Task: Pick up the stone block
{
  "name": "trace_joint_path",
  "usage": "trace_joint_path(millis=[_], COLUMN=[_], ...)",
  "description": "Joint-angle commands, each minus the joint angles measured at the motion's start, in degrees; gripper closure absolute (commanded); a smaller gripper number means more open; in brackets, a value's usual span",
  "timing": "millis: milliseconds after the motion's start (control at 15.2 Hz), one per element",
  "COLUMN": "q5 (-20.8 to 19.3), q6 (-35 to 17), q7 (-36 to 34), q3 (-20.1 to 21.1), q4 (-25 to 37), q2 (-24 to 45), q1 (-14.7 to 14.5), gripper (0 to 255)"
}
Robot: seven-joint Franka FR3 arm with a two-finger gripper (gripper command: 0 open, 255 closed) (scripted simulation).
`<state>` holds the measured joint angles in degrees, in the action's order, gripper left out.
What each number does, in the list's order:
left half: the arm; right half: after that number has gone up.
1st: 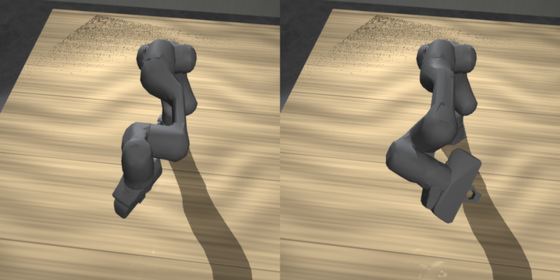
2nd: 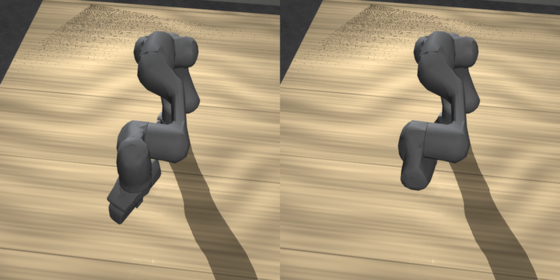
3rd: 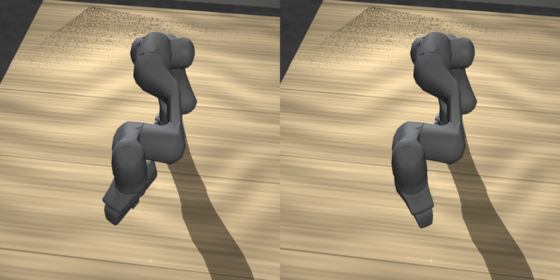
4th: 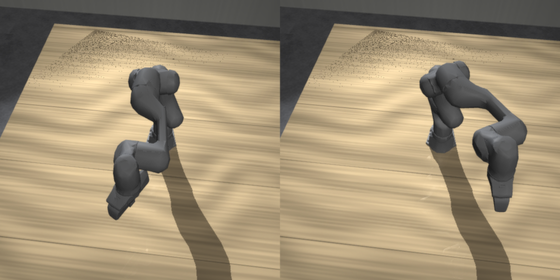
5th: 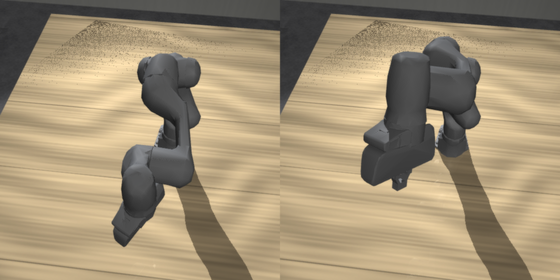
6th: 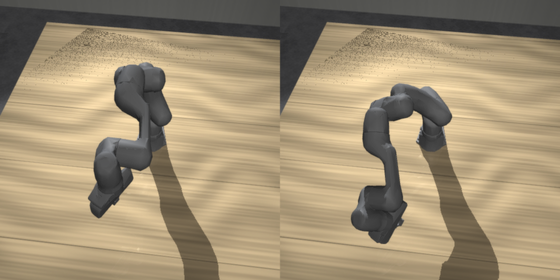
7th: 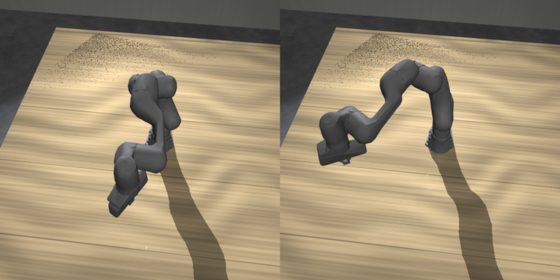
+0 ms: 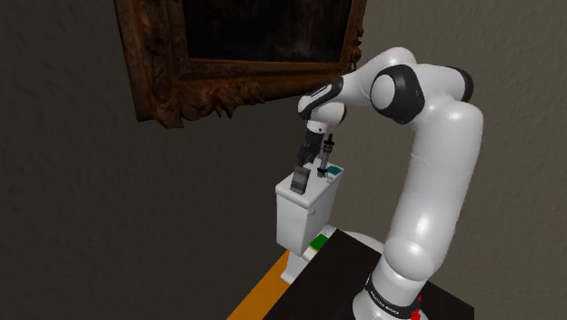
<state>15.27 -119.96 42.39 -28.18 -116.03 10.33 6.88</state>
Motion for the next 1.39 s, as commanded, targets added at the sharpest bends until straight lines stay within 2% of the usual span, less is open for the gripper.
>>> trace_joint_path(millis=[0, 462, 792, 1320], q5=[2.56, 9.23, 11.91, 13.26], q6=[-0.55, 1.79, 5.34, 2.12], q7=[2.41, 8.56, 10.06, 11.11], q3=[0.25, 2.47, 4.52, 5.69], q4=[3.19, 19.84, 35.43, 36.16], q2=[4.6, 21.13, 33.47, 37.53], q1=[1.2, 8.29, 14.07, 14.98], gripper=[0, 0, 0, 0])
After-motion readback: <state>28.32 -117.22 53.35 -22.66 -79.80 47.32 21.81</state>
